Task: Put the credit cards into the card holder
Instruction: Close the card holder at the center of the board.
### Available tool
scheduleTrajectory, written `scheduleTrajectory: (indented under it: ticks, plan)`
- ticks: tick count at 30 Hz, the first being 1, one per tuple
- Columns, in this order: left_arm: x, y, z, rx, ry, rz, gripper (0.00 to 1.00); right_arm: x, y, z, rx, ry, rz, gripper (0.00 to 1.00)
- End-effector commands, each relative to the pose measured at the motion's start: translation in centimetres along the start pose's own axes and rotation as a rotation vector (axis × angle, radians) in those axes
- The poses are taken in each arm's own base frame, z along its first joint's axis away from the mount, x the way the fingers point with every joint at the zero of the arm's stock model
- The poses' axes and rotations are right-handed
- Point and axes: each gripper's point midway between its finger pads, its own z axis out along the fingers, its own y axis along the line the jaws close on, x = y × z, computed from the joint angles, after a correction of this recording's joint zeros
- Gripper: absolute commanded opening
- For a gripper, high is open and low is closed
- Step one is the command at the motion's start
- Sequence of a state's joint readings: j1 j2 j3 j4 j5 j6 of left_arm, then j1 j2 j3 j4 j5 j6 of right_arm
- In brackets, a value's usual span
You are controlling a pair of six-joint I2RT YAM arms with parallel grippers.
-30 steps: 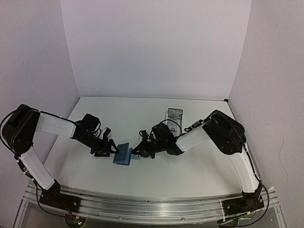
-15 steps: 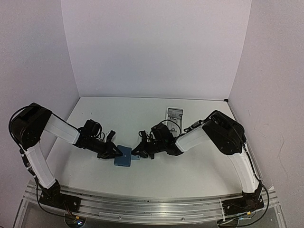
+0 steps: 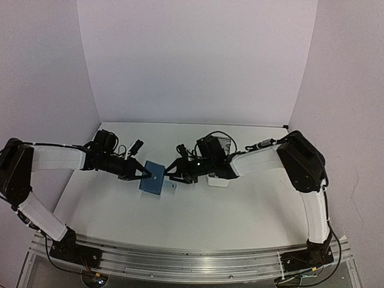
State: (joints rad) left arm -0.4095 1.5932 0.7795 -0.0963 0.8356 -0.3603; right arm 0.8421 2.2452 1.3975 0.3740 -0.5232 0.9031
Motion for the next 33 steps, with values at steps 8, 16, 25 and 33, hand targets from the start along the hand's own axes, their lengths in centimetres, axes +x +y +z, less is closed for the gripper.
scheduleTrajectory:
  ticks: [8,16,25,33]
  plan:
    - [-4.2,-25.6,-14.9,0.493,-0.293,0.974,0.0,-2.8,24.7,-18.2,-0.35,-0.311,-0.88,0.57]
    - [-4.9,-30.5,-18.9,0.525,-0.392,1.054,0.0,-0.7,27.6,-18.7,-0.324,-0.323,-1.09,0.41]
    - [-4.1,-31.3,-19.4,0.572,-0.376,1.05,0.0,1.9,29.6,-17.4,-0.413,-0.268,-1.145,0.41]
    - [-3.1,-31.3,-18.9,0.593,-0.33,1.108,0.0,2.4,28.7,-16.8,-0.369,-0.265,-1.195,0.42]
